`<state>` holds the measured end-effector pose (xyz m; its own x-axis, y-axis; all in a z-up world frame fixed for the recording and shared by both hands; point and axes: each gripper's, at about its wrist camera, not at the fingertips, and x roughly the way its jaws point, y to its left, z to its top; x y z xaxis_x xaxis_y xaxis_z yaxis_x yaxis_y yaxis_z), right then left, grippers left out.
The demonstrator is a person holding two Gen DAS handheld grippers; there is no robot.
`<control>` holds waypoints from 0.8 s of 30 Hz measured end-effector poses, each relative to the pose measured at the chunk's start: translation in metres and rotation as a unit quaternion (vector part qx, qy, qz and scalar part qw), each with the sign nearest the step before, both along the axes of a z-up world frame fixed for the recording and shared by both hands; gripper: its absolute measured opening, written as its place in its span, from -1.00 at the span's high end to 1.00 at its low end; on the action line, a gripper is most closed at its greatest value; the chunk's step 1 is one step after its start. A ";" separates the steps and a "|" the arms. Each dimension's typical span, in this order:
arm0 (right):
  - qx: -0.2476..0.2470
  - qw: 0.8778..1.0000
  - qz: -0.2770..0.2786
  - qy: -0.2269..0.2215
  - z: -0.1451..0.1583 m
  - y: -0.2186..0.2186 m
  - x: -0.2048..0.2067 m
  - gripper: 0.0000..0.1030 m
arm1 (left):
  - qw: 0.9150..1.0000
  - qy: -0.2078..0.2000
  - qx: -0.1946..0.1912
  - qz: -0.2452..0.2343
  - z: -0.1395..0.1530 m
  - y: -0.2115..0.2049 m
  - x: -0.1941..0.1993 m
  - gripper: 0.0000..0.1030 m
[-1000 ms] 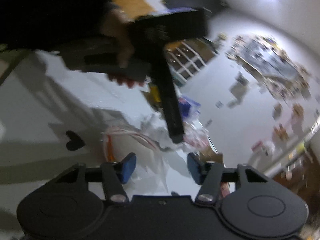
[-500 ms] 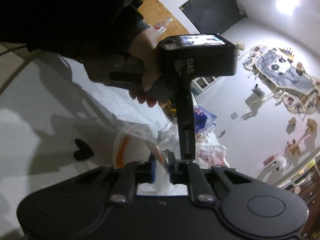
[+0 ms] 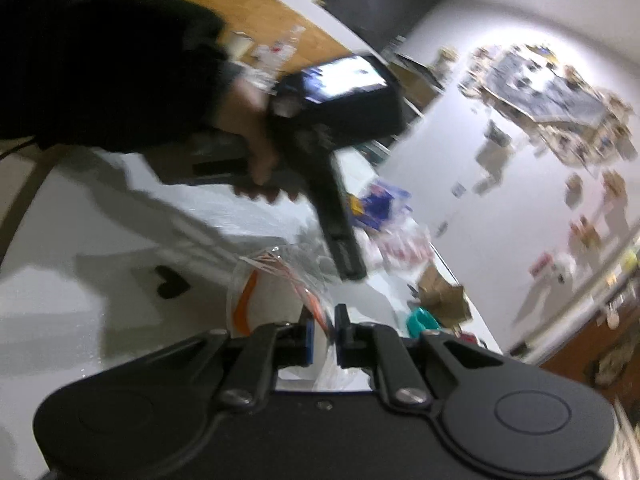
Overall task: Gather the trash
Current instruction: 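Grasp the white plastic bag with the left gripper while the right gripper grasps the clear bag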
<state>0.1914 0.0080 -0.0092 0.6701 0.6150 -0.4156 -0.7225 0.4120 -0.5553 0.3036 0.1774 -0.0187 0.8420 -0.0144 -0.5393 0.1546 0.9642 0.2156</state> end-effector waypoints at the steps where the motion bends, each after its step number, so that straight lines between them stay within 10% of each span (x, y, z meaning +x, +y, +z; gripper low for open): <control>1: 0.010 1.000 -0.008 0.007 0.002 -0.004 0.001 0.82 | 1.000 -0.010 -0.001 0.002 0.004 -0.001 -0.004 0.04; 13: 0.126 0.984 -0.099 0.082 0.024 -0.032 0.017 0.89 | 0.996 -0.077 -0.034 0.020 0.047 -0.007 -0.063 0.04; 24: 0.223 0.942 -0.202 0.151 0.036 -0.069 0.035 0.89 | 0.994 -0.093 -0.048 0.011 0.054 -0.032 -0.103 0.04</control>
<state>0.2261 -0.0606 0.0267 0.7803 0.4928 -0.3852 -0.5531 0.8312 -0.0570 0.2002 0.1456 0.0356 0.9275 -0.0390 -0.3718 0.0999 0.9842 0.1459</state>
